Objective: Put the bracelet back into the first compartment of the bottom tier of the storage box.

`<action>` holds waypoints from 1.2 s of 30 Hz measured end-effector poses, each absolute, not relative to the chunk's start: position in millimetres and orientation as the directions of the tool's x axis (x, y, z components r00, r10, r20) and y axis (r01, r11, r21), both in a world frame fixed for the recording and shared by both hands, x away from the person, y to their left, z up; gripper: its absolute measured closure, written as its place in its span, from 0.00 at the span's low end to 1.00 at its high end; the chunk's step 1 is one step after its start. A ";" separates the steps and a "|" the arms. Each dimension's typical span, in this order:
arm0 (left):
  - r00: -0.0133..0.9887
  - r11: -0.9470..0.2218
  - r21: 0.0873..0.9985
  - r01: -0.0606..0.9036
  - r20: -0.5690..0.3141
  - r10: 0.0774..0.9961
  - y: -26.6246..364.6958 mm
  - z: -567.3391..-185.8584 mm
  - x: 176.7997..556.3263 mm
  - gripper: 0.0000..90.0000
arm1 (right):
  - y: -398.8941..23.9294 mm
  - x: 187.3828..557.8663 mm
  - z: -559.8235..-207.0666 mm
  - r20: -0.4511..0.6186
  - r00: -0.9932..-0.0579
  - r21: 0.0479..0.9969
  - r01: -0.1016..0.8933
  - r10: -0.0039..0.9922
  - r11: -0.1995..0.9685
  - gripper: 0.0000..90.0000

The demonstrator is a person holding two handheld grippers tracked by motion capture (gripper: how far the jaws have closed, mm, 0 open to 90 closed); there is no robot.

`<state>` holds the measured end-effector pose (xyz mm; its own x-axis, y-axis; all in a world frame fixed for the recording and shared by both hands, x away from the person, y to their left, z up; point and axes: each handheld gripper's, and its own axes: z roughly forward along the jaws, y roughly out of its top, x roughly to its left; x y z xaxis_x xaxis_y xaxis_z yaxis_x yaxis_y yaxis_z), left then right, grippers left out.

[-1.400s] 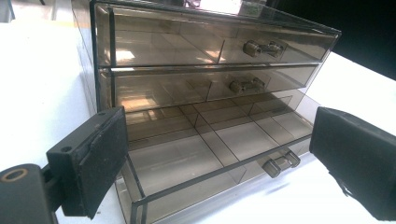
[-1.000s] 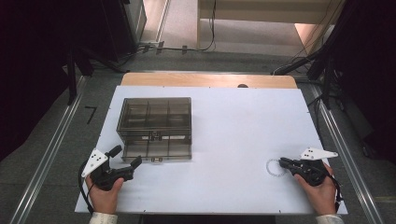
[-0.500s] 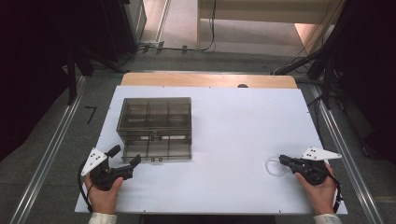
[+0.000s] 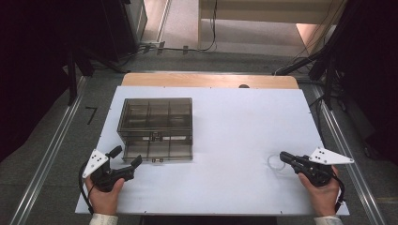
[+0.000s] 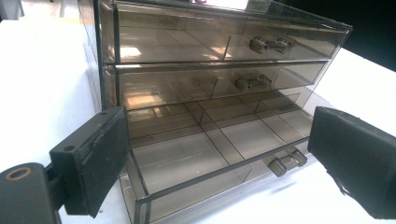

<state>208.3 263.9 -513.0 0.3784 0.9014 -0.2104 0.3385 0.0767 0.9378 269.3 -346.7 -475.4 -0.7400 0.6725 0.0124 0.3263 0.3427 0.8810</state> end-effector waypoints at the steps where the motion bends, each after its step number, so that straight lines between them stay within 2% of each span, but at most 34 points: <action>1: 0.378 0.075 0.939 0.334 -0.207 0.903 263.7 -512.9 207.9 0.13 | -346.7 269.3 -475.4 0.012 -0.740 0.881 0.326 0.673 0.343 0.94; 3: 0.377 0.072 0.942 0.328 -0.201 0.904 263.4 -512.7 207.2 0.16 | -344.7 268.4 -473.6 0.004 -0.752 0.891 0.302 0.659 0.340 0.96; 36: 0.422 0.047 0.961 0.273 -0.164 0.892 254.6 -505.6 201.4 0.22 | -326.1 272.0 -464.3 0.011 -0.796 0.913 0.255 0.605 0.319 0.96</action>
<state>201.4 254.6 -505.6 0.4222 0.8916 -0.1637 0.2734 0.0470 0.9607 272.0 -326.1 -464.3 -0.7964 0.6047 0.0112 0.2552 0.3192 0.9127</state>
